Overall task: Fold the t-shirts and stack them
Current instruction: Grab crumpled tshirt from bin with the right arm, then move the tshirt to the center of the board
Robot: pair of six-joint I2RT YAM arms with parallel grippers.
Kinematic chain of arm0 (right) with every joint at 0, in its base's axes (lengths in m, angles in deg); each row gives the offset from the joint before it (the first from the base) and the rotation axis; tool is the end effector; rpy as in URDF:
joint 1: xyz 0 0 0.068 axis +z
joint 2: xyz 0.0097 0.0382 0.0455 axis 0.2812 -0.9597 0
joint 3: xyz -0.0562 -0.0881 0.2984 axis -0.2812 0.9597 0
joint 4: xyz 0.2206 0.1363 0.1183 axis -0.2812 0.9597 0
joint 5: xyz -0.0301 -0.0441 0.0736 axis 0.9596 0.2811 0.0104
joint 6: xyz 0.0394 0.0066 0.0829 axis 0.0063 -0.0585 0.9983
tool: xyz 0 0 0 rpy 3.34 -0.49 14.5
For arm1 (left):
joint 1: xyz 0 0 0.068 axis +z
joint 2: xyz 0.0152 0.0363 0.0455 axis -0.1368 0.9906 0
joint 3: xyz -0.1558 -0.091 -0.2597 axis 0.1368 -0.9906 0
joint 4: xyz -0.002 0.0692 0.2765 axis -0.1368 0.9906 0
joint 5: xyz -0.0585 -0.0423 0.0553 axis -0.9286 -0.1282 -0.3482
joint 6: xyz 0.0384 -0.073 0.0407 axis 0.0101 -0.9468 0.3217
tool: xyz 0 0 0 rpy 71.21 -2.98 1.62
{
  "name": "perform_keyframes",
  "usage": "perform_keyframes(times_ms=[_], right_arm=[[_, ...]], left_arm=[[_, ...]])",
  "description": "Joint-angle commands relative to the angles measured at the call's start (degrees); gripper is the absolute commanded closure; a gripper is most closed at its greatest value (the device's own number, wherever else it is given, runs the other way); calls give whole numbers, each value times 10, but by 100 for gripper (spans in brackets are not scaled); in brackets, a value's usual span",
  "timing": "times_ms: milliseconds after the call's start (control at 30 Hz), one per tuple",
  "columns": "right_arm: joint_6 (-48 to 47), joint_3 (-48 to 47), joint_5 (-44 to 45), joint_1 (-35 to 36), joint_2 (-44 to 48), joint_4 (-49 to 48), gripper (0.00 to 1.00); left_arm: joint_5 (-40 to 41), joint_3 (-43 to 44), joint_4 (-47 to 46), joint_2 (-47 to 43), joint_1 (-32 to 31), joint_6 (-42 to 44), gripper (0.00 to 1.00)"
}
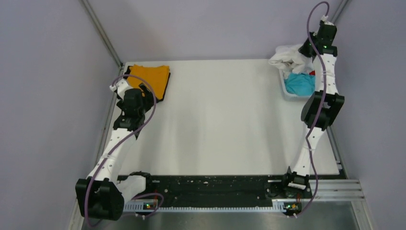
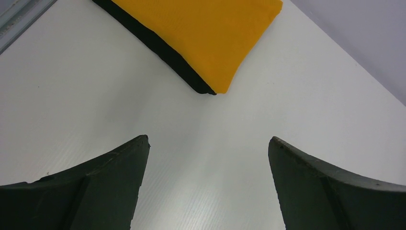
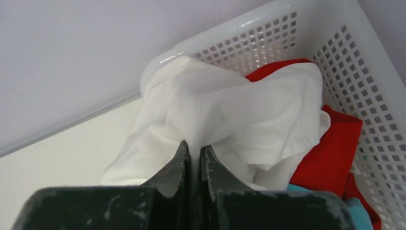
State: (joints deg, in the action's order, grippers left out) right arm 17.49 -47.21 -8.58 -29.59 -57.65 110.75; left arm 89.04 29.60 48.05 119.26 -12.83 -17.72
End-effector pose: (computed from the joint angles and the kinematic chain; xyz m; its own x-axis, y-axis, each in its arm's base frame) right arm 0.6168 -0.1374 0.3311 -0.4361 0.3788 -0.8163 0.2797 0.9192 0.2772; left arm 0.2879 0.0021 0.3103 -0.2466 -0.5381 -0.8060 -0.4377 0.8039 -0.4027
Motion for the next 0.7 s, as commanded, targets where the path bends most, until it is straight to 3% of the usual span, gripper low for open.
perform_keyframes(times_ms=[0, 167, 333, 500, 667], right_arm=[[13, -41, -62, 23, 114, -28, 100], [25, -24, -178, 66, 189, -63, 100], [0, -3, -273, 177, 240, -73, 100], [-22, -14, -274, 285, 255, -95, 100], [-17, -8, -264, 332, 257, -124, 100]], left_arm=[[18, -18, -21, -32, -1, -6, 1], [15, -21, -31, -35, -1, 2, 1], [9, -19, -30, -30, -1, 11, 1], [-5, -22, -25, -40, -1, 14, 1], [-5, -27, -12, -61, -1, 13, 1]])
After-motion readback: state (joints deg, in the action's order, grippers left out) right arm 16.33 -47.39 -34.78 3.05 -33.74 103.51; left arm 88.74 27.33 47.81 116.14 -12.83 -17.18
